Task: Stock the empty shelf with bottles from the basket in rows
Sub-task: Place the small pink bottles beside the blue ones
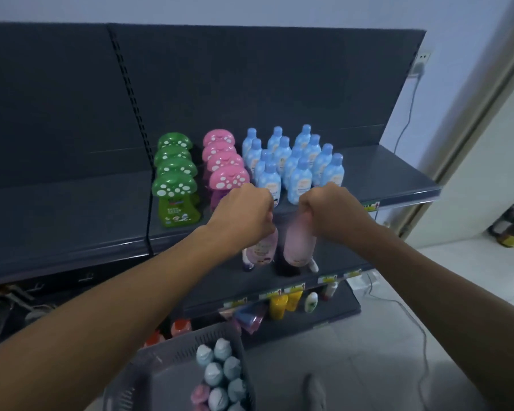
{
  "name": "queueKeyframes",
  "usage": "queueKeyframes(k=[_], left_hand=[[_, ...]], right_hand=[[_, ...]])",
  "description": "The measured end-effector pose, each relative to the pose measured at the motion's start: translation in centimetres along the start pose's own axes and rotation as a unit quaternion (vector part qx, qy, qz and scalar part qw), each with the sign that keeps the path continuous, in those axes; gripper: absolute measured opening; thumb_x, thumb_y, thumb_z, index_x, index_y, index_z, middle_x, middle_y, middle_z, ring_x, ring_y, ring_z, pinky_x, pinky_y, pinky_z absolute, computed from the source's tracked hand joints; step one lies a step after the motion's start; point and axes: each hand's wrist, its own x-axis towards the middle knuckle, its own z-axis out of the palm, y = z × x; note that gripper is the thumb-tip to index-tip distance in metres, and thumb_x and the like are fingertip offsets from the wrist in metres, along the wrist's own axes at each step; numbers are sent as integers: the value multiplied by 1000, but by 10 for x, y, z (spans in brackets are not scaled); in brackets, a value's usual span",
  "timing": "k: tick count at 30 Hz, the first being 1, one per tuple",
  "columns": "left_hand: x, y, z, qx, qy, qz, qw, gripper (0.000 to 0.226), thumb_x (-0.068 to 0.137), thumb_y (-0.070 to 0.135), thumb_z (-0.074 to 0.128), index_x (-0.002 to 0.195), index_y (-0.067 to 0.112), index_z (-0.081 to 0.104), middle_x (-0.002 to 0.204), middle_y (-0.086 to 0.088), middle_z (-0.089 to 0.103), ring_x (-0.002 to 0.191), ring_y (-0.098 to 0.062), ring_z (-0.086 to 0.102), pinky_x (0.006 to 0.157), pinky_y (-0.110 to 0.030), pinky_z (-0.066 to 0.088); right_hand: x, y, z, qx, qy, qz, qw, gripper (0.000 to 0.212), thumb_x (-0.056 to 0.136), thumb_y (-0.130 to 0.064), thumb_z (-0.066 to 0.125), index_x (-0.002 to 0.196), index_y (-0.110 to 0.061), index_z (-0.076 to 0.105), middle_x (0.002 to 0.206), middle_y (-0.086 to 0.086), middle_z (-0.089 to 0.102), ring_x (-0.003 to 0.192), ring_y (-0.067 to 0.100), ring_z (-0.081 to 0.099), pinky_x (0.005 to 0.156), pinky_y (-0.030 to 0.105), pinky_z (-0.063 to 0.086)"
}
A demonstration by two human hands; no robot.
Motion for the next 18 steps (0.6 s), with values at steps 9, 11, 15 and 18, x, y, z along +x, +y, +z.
queueKeyframes(k=[9,11,15,18], left_hand=[[89,67,31,-31,-20,-10,999,5,78,27,65,79,22,68,81,-2,64,77,-28,62,61,-34,48],[110,82,37,-43,-20,-16,999,6,79,25,64,74,22,66,76,-2,63,74,-28,62,58,-33,46],[154,112,48,-51,-37,-9,998,20,76,26,64,61,26,51,72,0,60,72,-26,61,57,-32,46],[184,135,53,-40,-43,6,998,7,79,25,64,76,19,68,74,-2,66,76,-26,63,64,-37,55]], right_hand=[[42,116,-16,13,-29,19,999,21,64,-30,73,84,-24,74,82,-1,66,72,25,62,68,36,57],[55,144,-19,17,-42,17,999,22,62,-31,74,83,-25,73,81,-3,64,71,22,62,67,35,56],[81,194,-25,36,-54,8,998,15,60,-31,74,71,-25,65,74,-9,62,68,19,62,62,33,56],[103,227,-31,41,-52,-6,998,14,59,-30,73,72,-23,70,68,-9,64,67,17,62,62,35,57]])
